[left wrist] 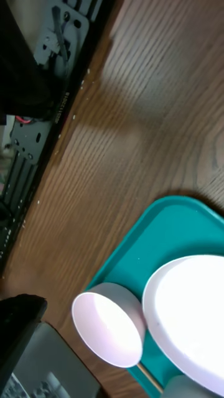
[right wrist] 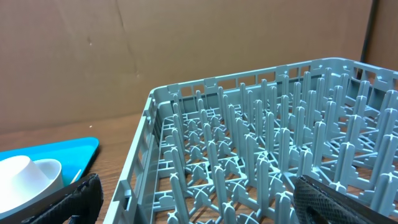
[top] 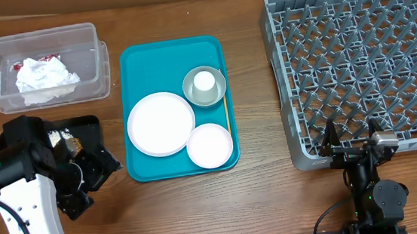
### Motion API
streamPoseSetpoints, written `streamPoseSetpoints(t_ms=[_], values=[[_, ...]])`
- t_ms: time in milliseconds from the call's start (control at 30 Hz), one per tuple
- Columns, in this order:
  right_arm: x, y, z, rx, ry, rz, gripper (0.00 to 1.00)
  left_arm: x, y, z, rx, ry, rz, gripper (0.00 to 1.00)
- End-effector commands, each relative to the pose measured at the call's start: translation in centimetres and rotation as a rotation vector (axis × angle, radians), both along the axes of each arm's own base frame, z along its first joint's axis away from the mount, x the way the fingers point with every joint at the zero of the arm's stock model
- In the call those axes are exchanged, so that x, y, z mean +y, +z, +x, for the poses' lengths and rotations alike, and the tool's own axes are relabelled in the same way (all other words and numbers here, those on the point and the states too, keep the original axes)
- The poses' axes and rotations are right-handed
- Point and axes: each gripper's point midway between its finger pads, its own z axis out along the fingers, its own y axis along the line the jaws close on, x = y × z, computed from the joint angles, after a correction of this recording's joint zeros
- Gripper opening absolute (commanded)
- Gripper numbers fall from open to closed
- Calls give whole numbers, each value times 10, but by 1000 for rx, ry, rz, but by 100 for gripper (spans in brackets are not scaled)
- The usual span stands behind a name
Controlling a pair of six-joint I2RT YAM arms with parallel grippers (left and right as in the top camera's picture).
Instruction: Sort waste into correct bins and load items into the dishwasher
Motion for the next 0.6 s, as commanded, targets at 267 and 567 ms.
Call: streamPoseSetpoints(t_ms=[267,567], values=[[0,-1,0,-5,1,-3,100,-59,4,53,-382,-538,-21,100],[0,-1,0,-5,1,-4,100,-117,-26,70,-799,-826,44,100]])
